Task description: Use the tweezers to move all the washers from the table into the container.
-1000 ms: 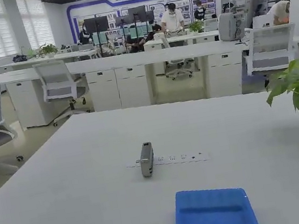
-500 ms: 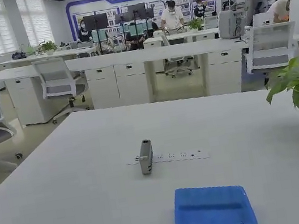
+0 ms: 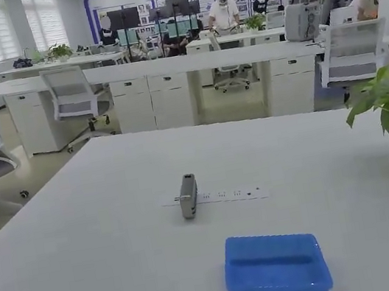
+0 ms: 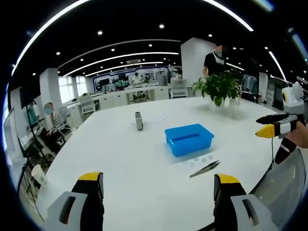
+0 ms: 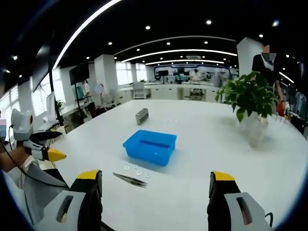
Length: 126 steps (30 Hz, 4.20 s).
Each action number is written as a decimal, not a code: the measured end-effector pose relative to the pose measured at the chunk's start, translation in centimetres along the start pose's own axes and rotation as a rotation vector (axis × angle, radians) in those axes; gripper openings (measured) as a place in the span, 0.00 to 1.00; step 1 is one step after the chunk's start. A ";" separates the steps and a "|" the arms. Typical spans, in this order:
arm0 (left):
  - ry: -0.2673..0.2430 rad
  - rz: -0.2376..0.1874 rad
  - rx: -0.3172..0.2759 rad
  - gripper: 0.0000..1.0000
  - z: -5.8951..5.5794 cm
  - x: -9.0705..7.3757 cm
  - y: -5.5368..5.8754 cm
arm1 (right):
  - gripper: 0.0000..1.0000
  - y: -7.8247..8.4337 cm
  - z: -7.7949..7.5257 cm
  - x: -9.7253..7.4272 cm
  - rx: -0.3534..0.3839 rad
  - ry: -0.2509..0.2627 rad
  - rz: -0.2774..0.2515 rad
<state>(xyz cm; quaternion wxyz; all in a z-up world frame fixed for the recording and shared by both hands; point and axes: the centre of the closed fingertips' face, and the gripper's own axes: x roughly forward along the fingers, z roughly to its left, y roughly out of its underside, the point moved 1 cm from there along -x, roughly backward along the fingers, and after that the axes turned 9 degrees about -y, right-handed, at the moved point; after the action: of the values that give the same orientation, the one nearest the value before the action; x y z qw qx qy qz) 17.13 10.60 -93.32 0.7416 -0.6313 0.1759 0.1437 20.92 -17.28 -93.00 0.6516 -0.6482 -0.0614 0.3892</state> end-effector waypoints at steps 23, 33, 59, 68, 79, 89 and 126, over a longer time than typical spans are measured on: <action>0.007 0.003 0.024 0.94 -0.7 1.8 0.0 | 0.90 0.6 -0.7 1.7 0.008 -0.010 0.042; 0.036 0.018 0.041 0.94 -1.7 2.8 0.4 | 0.89 0.8 -0.5 2.8 -0.007 -0.035 0.056; 0.473 0.160 0.280 0.31 -8.9 7.7 2.5 | 0.88 2.5 -0.7 4.1 0.000 -0.065 0.122; 0.551 0.229 0.367 0.16 -10.3 10.3 4.5 | 0.88 3.4 -0.8 4.2 0.012 -0.076 0.154; 0.605 0.248 0.438 0.10 -11.6 12.3 6.0 | 0.87 3.8 -0.6 4.6 0.021 -0.087 0.173; 0.672 0.263 0.553 0.02 -12.4 12.6 7.3 | 0.87 4.1 -0.2 4.9 0.024 -0.105 0.186; 0.698 0.042 0.524 0.00 -13.2 4.5 -0.2 | 0.72 2.3 6.7 5.5 -0.123 -0.359 0.224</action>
<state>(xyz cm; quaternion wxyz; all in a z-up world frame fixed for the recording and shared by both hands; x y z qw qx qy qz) 20.19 -2.53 -97.04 0.7697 -0.4287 0.4594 -0.1128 19.84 -9.06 -96.36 0.5422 -0.6098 -0.1278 0.5638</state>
